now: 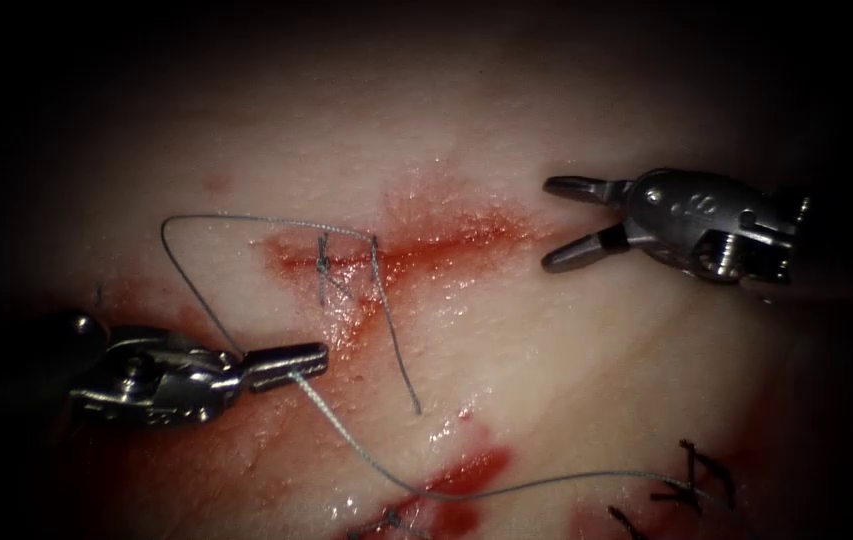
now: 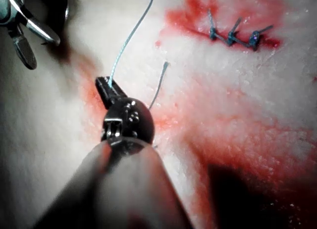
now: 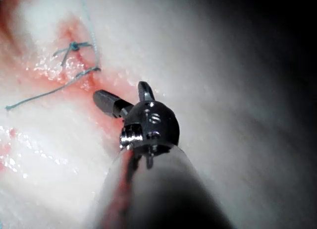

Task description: Wound Closure

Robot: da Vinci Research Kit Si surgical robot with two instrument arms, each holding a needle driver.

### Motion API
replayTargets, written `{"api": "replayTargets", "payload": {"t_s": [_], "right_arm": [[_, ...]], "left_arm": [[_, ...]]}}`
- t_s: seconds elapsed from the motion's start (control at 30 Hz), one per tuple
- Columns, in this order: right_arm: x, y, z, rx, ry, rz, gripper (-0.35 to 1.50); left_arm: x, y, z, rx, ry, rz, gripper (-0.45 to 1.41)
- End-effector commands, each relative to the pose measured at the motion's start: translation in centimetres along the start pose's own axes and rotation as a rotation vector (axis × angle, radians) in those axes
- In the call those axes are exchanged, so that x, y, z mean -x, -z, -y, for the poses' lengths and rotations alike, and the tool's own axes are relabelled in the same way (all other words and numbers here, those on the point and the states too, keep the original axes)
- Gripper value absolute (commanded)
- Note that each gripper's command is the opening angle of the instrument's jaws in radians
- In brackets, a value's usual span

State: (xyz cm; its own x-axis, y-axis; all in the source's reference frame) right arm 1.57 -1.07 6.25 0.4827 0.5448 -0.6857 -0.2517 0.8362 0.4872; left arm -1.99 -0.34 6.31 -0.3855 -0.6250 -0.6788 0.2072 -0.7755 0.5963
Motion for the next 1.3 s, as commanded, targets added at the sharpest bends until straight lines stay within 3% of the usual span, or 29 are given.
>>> {"api": "replayTargets", "payload": {"t_s": [0.03, 0.1, 0.17, 0.2, 0.23, 0.3, 0.43, 0.47, 0.83, 0.93, 1.13, 1.23, 1.27, 1.3], "right_arm": [[-0.19, -0.41, -0.01, -0.032, -0.016, -0.032, 0.98], [-0.29, -0.71, 0.00, -0.075, -0.031, -0.061, 0.86], [-0.37, -0.95, 0.01, -0.108, -0.035, -0.075, 0.63], [-0.45, -1.22, 0.02, -0.153, -0.032, -0.092, 0.21], [-0.45, -1.22, 0.02, -0.153, -0.032, -0.092, 0.21], [-0.51, -1.56, 0.02, -0.215, -0.047, -0.110, -0.35], [-0.52, -1.89, 0.03, -0.255, -0.064, -0.152, -0.35], [-0.53, -2.14, 0.03, -0.320, -0.074, -0.159, -0.35], [-0.65, -2.72, -0.19, -0.429, -0.124, -0.207, -0.35], [-0.59, -2.85, -0.17, -0.472, -0.179, -0.259, -0.35], [-0.55, -2.87, -0.19, -0.526, -0.279, -0.372, -0.35], [-0.60, -2.77, -0.25, -0.548, -0.312, -0.464, -0.35], [-0.66, -2.67, -0.30, -0.562, -0.332, -0.533, -0.35], [-0.66, -2.67, -0.30, -0.562, -0.332, -0.533, -0.35]], "left_arm": [[0.06, -0.08, 0.09, -0.004, -0.038, -0.008, -0.45], [0.09, -0.12, 0.16, -0.005, -0.069, -0.022, -0.45], [0.11, -0.18, 0.24, -0.009, -0.095, -0.040, -0.45], [0.10, -0.23, 0.29, -0.013, -0.118, -0.057, -0.45], [0.10, -0.23, 0.29, -0.013, -0.118, -0.057, -0.45], [0.04, -0.26, 0.27, -0.023, -0.164, -0.087, -0.45], [0.00, -0.29, 0.28, -0.016, -0.204, -0.112, -0.45], [-0.04, -0.29, 0.27, 0.005, -0.237, -0.144, -0.45], [-0.15, -0.37, 0.09, 0.148, -0.314, -0.209, -0.45], [-0.18, -0.41, 0.06, 0.168, -0.322, -0.215, -0.45], [-0.12, -0.46, -0.02, 0.198, -0.336, -0.219, -0.45], [-0.05, -0.47, -0.06, 0.199, -0.319, -0.221, -0.45], [0.01, -0.47, -0.11, 0.202, -0.284, -0.222, -0.45], [0.01, -0.47, -0.11, 0.202, -0.284, -0.222, -0.45]]}}
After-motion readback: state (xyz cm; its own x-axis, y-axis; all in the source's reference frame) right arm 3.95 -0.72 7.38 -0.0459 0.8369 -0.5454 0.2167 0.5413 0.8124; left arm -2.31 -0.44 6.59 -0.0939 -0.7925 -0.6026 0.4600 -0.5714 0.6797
